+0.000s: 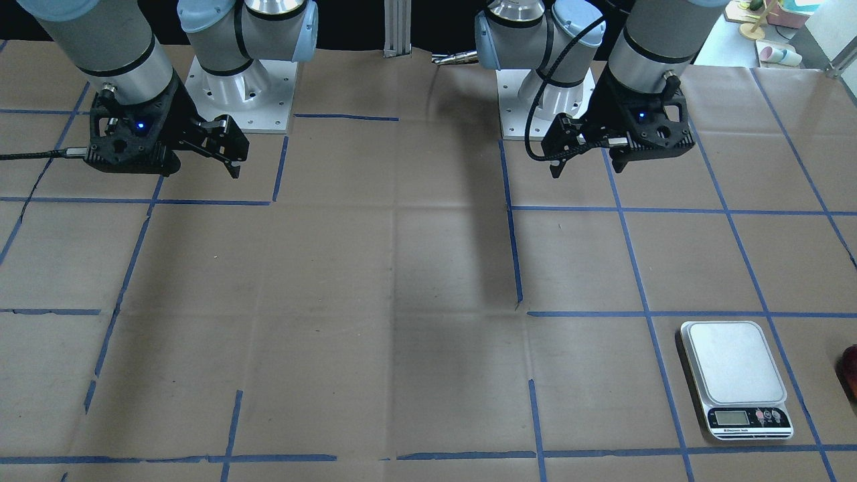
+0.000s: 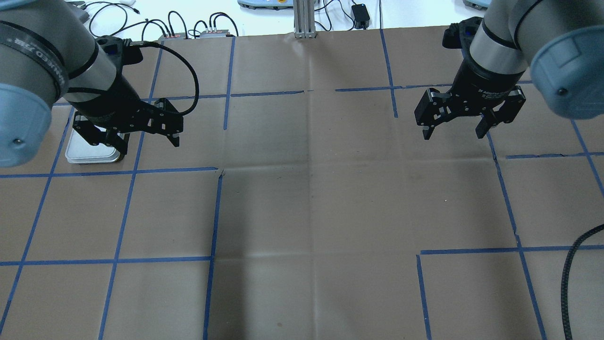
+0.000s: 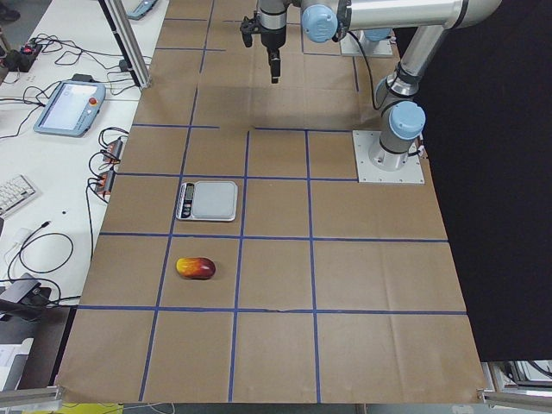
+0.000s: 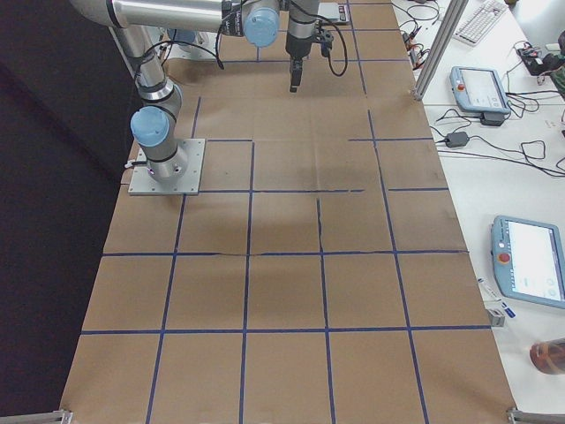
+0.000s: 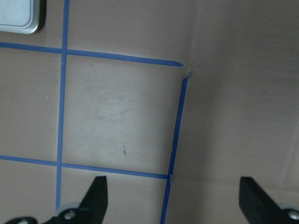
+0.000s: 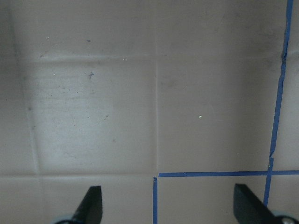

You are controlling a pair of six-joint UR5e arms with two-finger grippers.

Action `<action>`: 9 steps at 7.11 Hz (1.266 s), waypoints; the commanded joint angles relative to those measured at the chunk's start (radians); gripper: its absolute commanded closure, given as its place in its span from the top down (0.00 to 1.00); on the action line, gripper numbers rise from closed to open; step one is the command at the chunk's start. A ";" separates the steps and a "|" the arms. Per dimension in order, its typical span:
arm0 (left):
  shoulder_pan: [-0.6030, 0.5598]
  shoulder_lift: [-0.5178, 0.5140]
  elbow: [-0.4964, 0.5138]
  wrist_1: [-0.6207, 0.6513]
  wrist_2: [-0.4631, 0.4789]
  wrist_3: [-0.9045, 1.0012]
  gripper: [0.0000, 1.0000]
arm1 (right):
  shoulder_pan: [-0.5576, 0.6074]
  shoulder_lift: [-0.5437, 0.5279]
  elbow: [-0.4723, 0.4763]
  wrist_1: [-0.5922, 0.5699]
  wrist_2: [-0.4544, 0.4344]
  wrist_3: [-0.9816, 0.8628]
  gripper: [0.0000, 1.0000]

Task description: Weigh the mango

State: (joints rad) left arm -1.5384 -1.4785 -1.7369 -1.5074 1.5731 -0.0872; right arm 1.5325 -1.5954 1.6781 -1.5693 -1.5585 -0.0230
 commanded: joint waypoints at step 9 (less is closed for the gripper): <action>-0.013 0.004 -0.006 0.001 0.008 0.006 1.00 | 0.000 0.000 0.000 0.000 0.000 0.000 1.00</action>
State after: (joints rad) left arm -1.5522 -1.4723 -1.7449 -1.5066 1.5802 -0.0835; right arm 1.5325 -1.5953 1.6782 -1.5693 -1.5585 -0.0230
